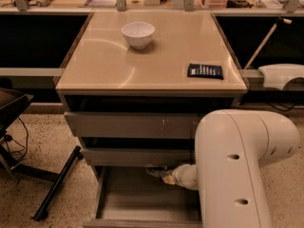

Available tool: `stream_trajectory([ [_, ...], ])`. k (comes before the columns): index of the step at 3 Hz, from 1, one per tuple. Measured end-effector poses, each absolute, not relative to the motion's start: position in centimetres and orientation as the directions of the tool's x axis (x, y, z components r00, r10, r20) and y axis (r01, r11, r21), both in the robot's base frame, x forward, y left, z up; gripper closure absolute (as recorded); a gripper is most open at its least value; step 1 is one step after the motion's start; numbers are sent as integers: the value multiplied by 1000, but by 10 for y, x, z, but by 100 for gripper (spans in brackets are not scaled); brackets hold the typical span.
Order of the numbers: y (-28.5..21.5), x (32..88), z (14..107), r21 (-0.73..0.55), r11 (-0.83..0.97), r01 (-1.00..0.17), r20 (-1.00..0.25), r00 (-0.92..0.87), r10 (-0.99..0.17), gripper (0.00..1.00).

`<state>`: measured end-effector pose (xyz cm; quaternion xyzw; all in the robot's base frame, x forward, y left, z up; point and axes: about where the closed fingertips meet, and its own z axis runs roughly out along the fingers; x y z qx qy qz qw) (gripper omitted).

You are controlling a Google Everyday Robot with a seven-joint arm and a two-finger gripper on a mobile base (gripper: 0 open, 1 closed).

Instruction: Pick redbull can from bottom drawer and place on counter

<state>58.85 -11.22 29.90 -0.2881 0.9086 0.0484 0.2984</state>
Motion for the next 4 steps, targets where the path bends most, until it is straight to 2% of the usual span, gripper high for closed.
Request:
stream_trajectory([
  [1, -133, 563, 313, -86, 848, -524, -527, -698, -485, 100],
  [2, -167, 550, 372, -147, 902, -405, -532, -736, -418, 100],
  [3, -154, 549, 442, -216, 922, -320, -612, -691, -384, 100],
  [4, -154, 532, 505, -300, 918, -259, -672, -625, -397, 100],
])
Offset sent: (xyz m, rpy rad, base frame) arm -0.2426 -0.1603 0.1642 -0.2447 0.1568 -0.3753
